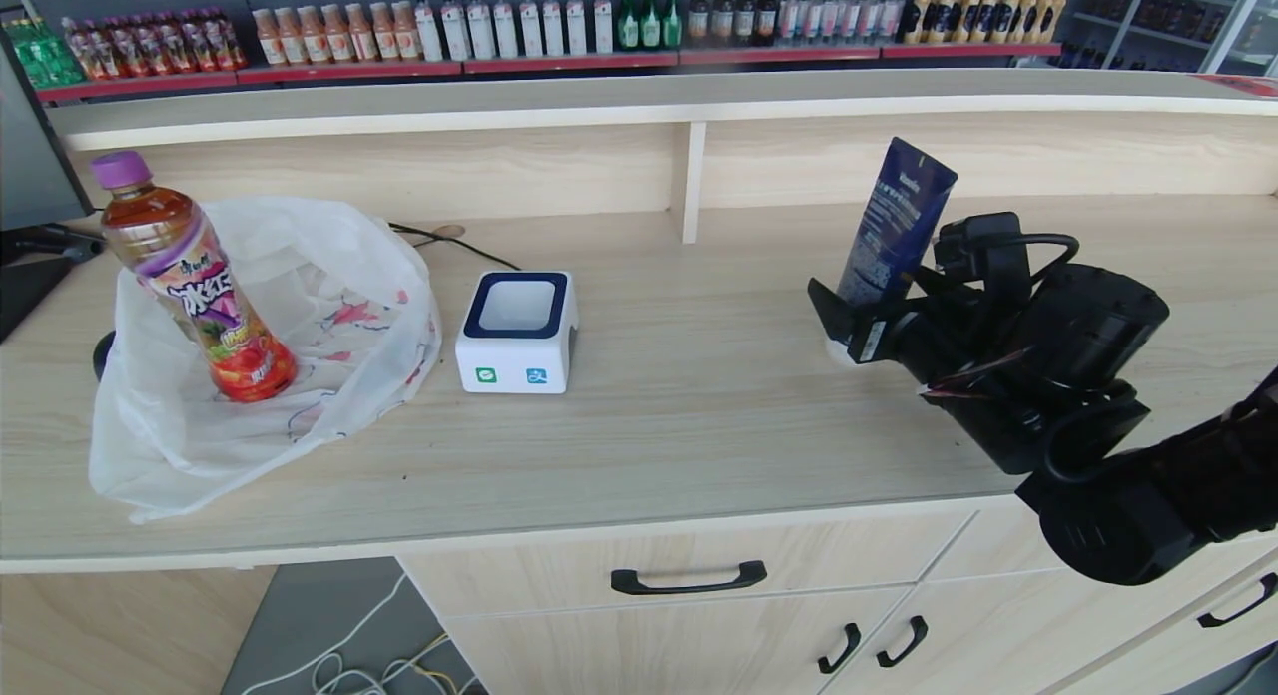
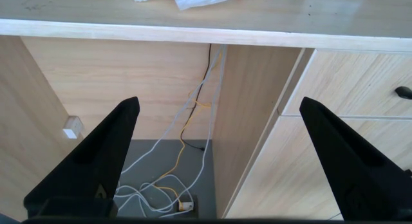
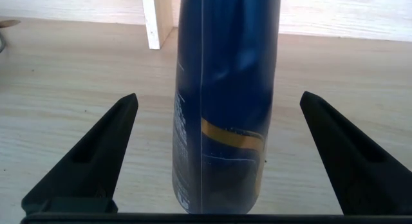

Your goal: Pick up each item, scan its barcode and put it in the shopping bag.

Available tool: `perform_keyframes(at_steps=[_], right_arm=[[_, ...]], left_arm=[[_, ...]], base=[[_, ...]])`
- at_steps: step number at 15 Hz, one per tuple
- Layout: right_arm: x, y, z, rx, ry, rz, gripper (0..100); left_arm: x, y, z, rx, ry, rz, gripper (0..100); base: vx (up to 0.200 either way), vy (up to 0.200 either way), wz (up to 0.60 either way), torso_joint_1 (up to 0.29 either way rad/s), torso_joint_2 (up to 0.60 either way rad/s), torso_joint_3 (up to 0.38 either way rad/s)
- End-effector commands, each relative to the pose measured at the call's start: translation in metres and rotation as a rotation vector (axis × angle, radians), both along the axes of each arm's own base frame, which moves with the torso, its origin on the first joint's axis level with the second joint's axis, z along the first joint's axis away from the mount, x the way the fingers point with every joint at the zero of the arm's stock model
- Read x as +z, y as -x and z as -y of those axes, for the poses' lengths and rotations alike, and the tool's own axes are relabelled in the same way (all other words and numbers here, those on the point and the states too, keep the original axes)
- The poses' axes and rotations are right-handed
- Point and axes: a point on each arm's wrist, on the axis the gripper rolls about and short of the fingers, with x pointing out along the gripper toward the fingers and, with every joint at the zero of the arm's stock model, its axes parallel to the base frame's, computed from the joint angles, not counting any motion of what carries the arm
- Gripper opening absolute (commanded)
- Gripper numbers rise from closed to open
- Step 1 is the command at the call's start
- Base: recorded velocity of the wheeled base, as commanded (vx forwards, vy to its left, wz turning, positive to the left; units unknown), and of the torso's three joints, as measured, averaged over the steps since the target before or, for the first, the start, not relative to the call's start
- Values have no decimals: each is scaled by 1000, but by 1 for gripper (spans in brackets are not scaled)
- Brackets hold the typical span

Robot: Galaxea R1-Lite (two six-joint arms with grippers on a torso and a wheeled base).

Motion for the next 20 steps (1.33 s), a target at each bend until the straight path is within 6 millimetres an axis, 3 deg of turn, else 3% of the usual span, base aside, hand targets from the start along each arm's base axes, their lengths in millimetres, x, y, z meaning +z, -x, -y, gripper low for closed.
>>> perform_keyframes(at_steps=[1, 2, 13, 16, 20], right_arm=[[0, -4, -1, 0, -1, 4, 100], [3, -6, -2, 0, -8, 17, 0], [4, -3, -2, 9, -42, 19, 0], [9, 6, 1, 12, -48, 36, 0], [37, 35, -1, 55, -78, 108, 0]], left_arm=[[0, 0, 0, 0, 0, 0, 100], [0, 0, 0, 0, 0, 0, 100], [0, 0, 0, 2, 0, 0, 100], [0, 0, 0, 0, 0, 0, 100], [0, 0, 0, 2, 0, 0, 100]], base=[[0, 0, 0, 0, 0, 0], [0, 0, 0, 0, 0, 0], [0, 0, 0, 0, 0, 0], [0, 0, 0, 0, 0, 0], [0, 0, 0, 0, 0, 0]])
